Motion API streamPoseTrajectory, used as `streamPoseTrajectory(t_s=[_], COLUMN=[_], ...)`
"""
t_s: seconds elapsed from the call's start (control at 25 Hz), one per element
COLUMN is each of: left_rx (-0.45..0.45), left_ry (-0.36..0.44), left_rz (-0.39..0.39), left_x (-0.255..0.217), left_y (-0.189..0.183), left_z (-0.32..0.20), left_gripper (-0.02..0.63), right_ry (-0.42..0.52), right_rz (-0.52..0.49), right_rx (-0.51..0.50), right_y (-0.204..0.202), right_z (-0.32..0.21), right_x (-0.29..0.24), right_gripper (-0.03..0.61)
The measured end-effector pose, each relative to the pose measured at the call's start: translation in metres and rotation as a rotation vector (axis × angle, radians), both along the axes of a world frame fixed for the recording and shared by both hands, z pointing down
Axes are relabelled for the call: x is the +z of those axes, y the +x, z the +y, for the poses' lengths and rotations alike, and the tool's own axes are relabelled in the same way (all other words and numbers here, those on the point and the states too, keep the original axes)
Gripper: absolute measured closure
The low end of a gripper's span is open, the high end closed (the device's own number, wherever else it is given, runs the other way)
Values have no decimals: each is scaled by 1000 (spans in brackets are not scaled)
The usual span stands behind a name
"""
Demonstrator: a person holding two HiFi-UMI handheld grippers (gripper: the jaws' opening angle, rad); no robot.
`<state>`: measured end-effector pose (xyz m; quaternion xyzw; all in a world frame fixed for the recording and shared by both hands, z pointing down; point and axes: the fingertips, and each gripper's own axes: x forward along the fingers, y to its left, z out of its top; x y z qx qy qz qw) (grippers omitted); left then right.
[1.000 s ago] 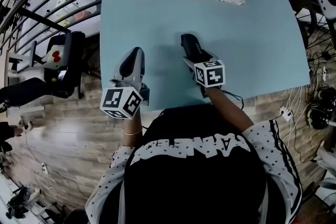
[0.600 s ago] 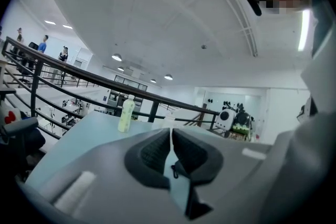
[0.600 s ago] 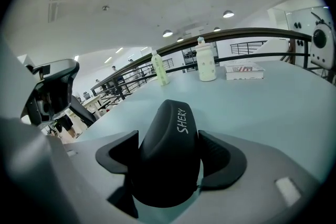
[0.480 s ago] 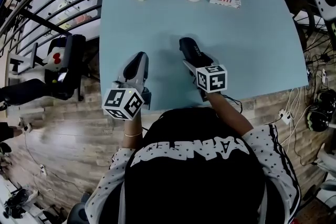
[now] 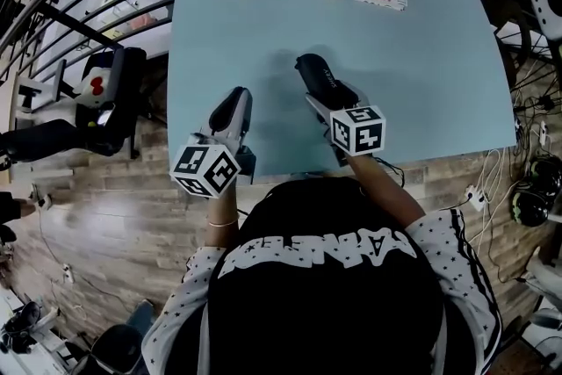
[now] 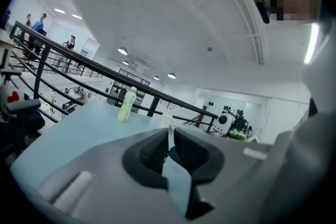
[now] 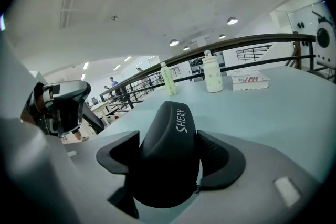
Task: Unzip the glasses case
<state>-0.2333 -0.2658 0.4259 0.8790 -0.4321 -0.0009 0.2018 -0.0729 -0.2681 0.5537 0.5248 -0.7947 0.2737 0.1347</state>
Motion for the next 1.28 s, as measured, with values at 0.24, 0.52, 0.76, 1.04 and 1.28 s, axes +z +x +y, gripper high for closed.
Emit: streamPoseTrajectory(t_s=[0.24,0.52,0.76,1.04,1.28], left_rx=[28,58,71,157,243], left_ry=[-61,-59,-56,-12,30], left_rz=[117,264,294,254,271], left_x=[0,-27,-38,-59,-80], left_y=[7,16,18,34,50], left_z=[4,8,12,10,11], left_gripper=[614,614,614,614,614], right_ry=[102,285,374,496,634], right_rz=[-44,-28,-42,-5,39], right_rx=[-37,-108,-154,-232,-334], right_y=[-9,-20,-30,-41,-51], right_z=[-4,-8,-5,-5,7], right_x=[-39,-102,-134,-170,-201], right_gripper=[224,224,224,225,225])
